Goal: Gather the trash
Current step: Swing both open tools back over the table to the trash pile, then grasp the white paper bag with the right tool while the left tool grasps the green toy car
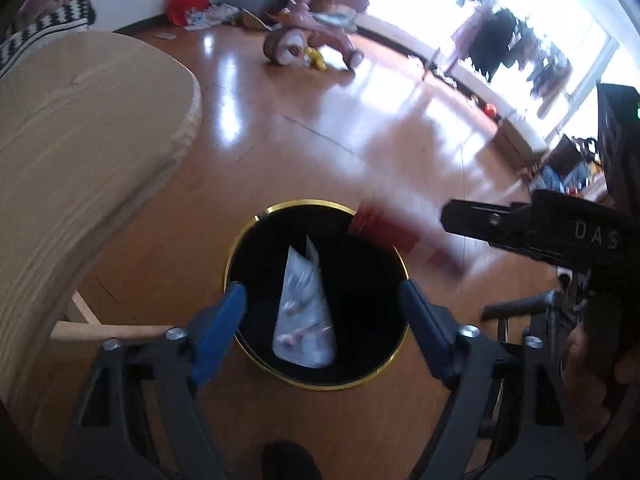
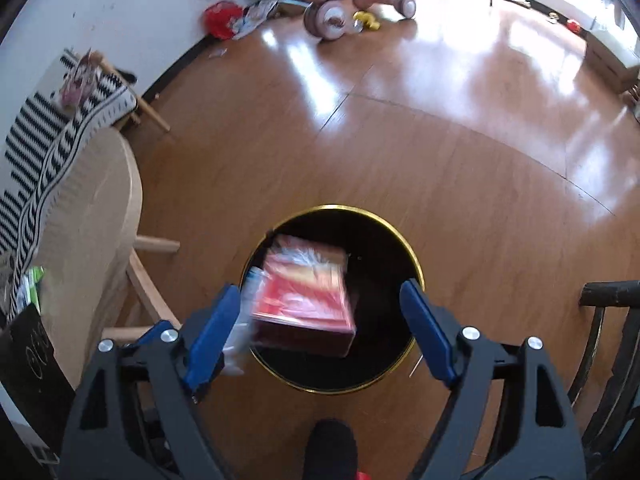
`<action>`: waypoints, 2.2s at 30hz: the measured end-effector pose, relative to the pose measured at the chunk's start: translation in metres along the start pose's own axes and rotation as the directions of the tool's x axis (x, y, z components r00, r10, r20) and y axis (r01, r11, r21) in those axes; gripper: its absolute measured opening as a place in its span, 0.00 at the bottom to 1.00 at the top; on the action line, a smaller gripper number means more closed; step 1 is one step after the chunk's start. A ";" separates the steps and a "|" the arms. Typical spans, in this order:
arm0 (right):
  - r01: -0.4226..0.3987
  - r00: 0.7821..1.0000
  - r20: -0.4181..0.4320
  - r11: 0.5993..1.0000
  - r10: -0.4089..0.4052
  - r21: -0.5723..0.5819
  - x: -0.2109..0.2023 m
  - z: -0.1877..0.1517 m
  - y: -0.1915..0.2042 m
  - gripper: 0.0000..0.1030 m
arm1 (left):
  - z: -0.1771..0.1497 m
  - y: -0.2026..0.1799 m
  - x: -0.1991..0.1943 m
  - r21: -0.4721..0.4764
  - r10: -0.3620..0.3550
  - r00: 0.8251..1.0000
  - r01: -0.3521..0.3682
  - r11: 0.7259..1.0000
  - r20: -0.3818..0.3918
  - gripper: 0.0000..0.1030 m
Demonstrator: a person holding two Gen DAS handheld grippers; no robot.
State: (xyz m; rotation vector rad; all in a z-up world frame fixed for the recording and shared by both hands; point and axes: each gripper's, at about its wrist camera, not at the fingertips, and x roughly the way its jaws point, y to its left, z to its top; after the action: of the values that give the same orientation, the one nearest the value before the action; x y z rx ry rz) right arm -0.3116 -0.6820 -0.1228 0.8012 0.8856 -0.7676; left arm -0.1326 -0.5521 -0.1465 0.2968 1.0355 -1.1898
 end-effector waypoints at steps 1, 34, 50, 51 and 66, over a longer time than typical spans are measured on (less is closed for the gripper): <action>-0.006 1.000 0.005 1.000 0.006 0.005 -0.002 0.000 0.000 0.77 | 0.001 0.002 -0.001 -0.004 -0.002 1.000 0.002 1.000 -0.002 0.76; -0.404 0.872 -0.149 0.513 0.466 -0.758 -0.083 -0.241 0.503 0.87 | -0.197 0.320 -0.475 -0.596 0.718 0.664 -0.496 0.632 0.208 0.92; -0.323 0.901 -0.180 0.333 0.395 -0.886 -0.039 -0.327 0.587 0.87 | -0.257 0.378 -0.484 -0.629 0.721 0.687 -0.521 0.577 0.093 0.92; -0.320 0.904 -0.179 0.335 0.389 -0.886 -0.034 -0.327 0.590 0.87 | -0.256 0.380 -0.481 -0.625 0.717 0.691 -0.522 0.580 0.088 0.92; -0.429 0.848 -0.223 0.375 0.480 -0.822 -0.048 -0.280 0.561 0.52 | -0.232 0.374 -0.435 -0.542 0.700 0.712 -0.570 0.618 0.049 0.92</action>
State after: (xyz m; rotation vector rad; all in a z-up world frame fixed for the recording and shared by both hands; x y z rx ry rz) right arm 0.0359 -0.1648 -0.0404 0.0766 0.7982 0.2149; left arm 0.0733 0.0229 -0.0440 0.0818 0.8498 -0.2613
